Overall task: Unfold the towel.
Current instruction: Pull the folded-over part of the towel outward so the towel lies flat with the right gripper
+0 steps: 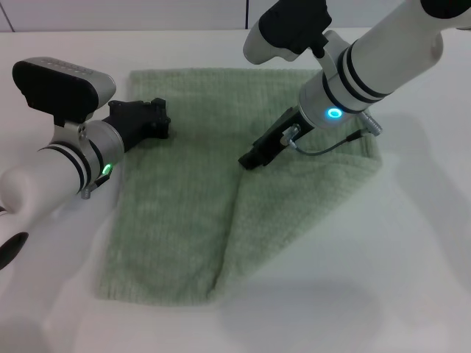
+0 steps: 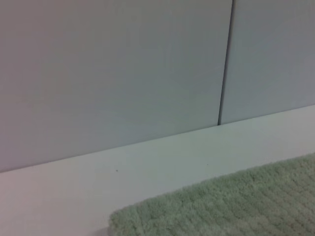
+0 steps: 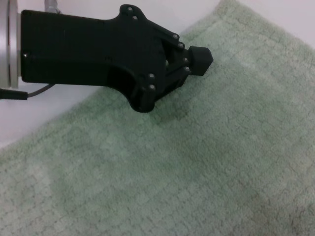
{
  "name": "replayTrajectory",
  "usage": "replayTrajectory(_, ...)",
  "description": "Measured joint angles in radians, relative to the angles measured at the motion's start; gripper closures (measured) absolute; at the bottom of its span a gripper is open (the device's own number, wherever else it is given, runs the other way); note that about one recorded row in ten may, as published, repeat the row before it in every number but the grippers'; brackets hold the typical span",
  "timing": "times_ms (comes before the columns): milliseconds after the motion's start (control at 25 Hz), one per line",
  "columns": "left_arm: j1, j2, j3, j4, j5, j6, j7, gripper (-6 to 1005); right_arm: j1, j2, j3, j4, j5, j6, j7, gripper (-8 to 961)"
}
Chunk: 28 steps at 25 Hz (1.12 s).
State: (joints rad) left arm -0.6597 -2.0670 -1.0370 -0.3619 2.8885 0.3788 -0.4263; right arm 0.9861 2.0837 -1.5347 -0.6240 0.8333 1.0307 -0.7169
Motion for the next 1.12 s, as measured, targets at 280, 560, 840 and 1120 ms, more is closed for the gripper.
replayTrajectory(280,-0.001,0.001,-0.002,0.000,0.000,0.000,0.000,1001,0.007,-0.003,-0.004,0.002,-0.001,0.004,0.001,652)
replayTrajectory(560,-0.003,0.001,-0.006,0.000,0.000,0.000,0.002,1001,0.006,-0.002,-0.010,-0.015,-0.014,0.024,-0.006,916)
replayTrajectory(840,-0.006,0.000,-0.005,0.007,0.000,-0.002,0.003,1001,0.000,-0.002,-0.010,-0.033,-0.016,0.031,-0.007,940)
replayTrajectory(1120,-0.003,0.000,-0.007,0.010,0.000,-0.005,0.003,1001,-0.007,-0.002,-0.010,-0.043,-0.016,0.033,-0.008,940)
